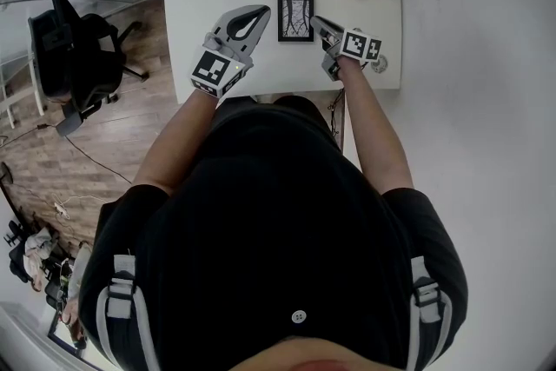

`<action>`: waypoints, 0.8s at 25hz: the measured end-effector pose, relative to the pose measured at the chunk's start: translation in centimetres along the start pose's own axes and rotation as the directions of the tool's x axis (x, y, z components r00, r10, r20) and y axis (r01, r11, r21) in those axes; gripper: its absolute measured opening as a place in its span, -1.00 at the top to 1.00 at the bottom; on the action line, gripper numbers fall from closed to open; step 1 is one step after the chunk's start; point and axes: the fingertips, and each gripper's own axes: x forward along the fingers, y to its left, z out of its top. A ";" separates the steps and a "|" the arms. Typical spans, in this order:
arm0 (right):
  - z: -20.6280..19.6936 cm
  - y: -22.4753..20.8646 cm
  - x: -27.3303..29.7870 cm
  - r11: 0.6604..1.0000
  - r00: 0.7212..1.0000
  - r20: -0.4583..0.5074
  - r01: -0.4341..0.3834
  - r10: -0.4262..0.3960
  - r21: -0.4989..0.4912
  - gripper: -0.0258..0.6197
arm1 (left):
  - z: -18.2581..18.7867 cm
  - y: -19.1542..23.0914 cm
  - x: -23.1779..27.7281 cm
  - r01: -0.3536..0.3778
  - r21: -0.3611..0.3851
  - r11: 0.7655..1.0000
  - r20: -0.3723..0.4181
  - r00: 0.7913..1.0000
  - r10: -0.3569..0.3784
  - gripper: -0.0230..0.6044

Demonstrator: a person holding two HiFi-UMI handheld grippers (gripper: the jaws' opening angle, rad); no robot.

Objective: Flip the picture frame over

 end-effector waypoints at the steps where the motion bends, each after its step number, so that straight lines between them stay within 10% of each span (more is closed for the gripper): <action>1: 0.1 0.4 -0.2 0.998 1.000 -0.013 0.015 -0.015 -0.055 0.74 | 0.1 -0.1 0.0 0.000 0.001 1.000 0.002 1.000 0.000 0.91; 5: 0.9 2.3 -1.0 0.964 0.997 -0.029 0.058 -0.067 -0.261 0.74 | -0.4 -0.3 -0.2 -0.002 0.004 1.000 -0.031 1.000 0.002 0.91; 10: 1.9 5.3 -2.2 0.840 0.989 -0.003 0.123 -0.146 -0.528 0.74 | 0.2 -0.5 -0.2 -0.002 0.016 1.000 -0.012 1.000 0.002 0.91; 20: 3.9 13.7 -4.8 0.684 0.988 0.146 0.145 -0.056 -0.715 0.74 | 1.8 -1.3 -0.4 0.014 0.021 1.000 0.018 1.000 -0.015 0.91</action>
